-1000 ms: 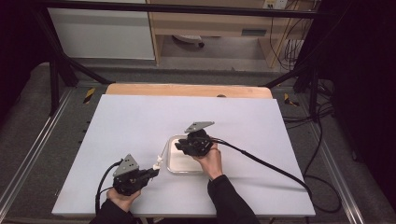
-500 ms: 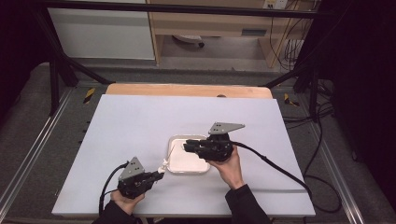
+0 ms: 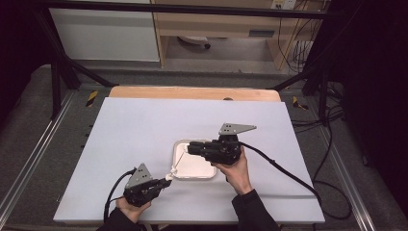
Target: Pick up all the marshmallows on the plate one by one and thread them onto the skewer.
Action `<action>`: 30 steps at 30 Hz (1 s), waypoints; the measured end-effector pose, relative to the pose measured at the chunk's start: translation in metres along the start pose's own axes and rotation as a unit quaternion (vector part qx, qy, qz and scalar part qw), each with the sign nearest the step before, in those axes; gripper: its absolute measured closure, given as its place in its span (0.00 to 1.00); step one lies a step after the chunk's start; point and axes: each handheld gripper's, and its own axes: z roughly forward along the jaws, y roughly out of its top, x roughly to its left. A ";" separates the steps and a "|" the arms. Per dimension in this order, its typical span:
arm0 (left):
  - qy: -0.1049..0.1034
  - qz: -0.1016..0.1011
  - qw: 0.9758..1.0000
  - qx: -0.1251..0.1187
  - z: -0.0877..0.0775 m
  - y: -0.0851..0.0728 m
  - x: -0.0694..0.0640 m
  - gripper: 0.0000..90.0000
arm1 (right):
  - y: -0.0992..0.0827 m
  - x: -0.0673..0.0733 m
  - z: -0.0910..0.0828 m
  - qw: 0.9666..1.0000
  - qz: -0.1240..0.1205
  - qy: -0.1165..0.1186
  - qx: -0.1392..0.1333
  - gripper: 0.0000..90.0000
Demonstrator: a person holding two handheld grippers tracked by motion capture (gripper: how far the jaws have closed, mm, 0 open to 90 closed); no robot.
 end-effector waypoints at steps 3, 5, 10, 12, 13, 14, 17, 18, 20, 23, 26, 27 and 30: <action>0.001 0.003 1.000 0.001 0.000 0.000 -0.001 0.98 | 0.000 0.000 0.001 1.000 0.002 0.004 0.000 0.84; 0.000 0.005 1.000 0.001 0.000 0.000 -0.001 0.98 | -0.001 0.000 0.001 1.000 0.003 0.007 0.002 0.84; 0.001 0.013 1.000 0.002 0.001 0.000 -0.002 0.98 | -0.003 -0.002 0.005 1.000 0.008 0.011 0.011 0.84; 0.002 0.019 1.000 0.003 0.001 0.000 -0.002 0.98 | -0.004 -0.002 0.006 1.000 0.012 0.015 0.014 0.84; 0.002 0.020 1.000 0.003 0.001 0.000 -0.002 0.98 | -0.004 -0.002 0.006 1.000 0.014 0.017 0.017 0.84; 0.003 0.023 1.000 0.004 0.001 0.000 -0.003 0.98 | -0.004 -0.003 0.007 1.000 0.016 0.018 0.019 0.84; 0.007 0.035 0.999 0.012 0.001 0.001 -0.004 0.99 | -0.005 -0.003 0.008 0.999 0.017 0.022 0.025 0.84; 0.009 0.039 0.999 0.013 0.001 0.001 -0.005 0.99 | -0.006 -0.003 0.008 0.999 0.019 0.024 0.026 0.84; 0.010 0.046 0.999 0.019 0.002 0.002 -0.006 0.99 | -0.006 -0.003 0.009 0.999 0.019 0.025 0.029 0.84; 0.015 0.053 0.998 0.028 0.003 0.003 -0.007 0.99 | -0.007 -0.002 0.011 0.999 0.018 0.025 0.034 0.85; 0.022 0.061 0.997 0.041 0.005 0.003 -0.009 0.99 | -0.010 -0.002 0.013 0.999 0.018 0.022 0.039 0.85; 0.024 0.064 0.997 0.047 0.006 0.003 -0.010 0.99 | -0.011 -0.002 0.014 0.999 0.017 0.022 0.041 0.85; 0.031 0.070 0.995 0.058 0.007 0.003 -0.011 0.99 | -0.014 -0.002 0.017 0.998 0.013 0.017 0.051 0.85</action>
